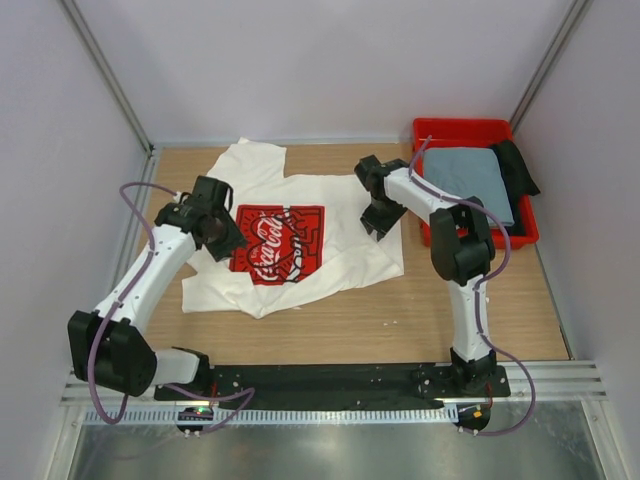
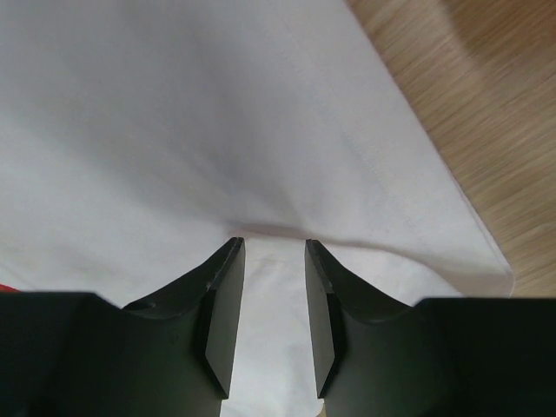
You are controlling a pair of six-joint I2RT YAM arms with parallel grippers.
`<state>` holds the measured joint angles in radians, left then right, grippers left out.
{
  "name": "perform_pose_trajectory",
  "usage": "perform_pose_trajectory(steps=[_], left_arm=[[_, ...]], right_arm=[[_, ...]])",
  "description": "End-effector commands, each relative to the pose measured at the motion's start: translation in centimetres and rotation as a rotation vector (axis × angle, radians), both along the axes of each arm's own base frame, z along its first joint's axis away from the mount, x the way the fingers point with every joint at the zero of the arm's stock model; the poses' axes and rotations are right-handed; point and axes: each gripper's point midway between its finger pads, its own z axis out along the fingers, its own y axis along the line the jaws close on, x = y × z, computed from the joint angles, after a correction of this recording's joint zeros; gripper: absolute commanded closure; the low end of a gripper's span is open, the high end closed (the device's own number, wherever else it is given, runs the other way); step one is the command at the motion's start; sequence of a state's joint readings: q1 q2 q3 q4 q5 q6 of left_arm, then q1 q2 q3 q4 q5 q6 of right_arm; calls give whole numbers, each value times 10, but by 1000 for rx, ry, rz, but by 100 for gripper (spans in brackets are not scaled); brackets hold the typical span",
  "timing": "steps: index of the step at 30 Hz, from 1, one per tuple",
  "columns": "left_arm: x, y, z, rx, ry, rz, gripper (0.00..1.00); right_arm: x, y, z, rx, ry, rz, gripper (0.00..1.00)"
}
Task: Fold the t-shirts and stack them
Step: Flatten the tshirt out
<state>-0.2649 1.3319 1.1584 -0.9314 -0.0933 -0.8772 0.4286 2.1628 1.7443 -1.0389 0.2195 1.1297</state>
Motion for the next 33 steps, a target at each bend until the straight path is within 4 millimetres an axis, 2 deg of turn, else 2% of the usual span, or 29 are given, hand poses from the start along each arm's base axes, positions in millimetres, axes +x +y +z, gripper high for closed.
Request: perform_pose_trajectory(steps=[1, 6, 10, 22, 24, 25, 26, 27, 29, 31, 32, 33], left_arm=[[2, 1, 12, 0, -54, -33, 60], [4, 2, 15, 16, -59, -66, 60], [7, 4, 15, 19, -52, -81, 59], [7, 17, 16, 29, -49, -78, 59], [8, 17, 15, 29, -49, -78, 59], [8, 17, 15, 31, -50, -79, 59], [8, 17, 15, 31, -48, -81, 59], [9, 17, 14, 31, -49, -79, 59], [10, 18, 13, 33, -48, -79, 59], [11, 20, 9, 36, -44, -80, 59], [12, 20, 8, 37, -45, -81, 59], [13, 22, 8, 37, -45, -76, 59]], right_arm=[[4, 3, 16, -12, -39, -87, 60], [9, 16, 17, -1, -51, -90, 59], [9, 24, 8, 15, -36, -110, 59], [9, 24, -12, 1, -8, -139, 61], [10, 26, -11, 3, 0, -129, 65], [7, 25, -11, -4, 11, -125, 71], [6, 25, -8, -4, 11, -123, 81], [3, 23, -7, -9, 16, -122, 84], [-2, 18, 5, -15, 9, -109, 96], [-14, 15, 11, -21, 19, -93, 99], [-18, 15, 25, -4, 0, -86, 99], [-29, 12, 24, -13, 18, -77, 99]])
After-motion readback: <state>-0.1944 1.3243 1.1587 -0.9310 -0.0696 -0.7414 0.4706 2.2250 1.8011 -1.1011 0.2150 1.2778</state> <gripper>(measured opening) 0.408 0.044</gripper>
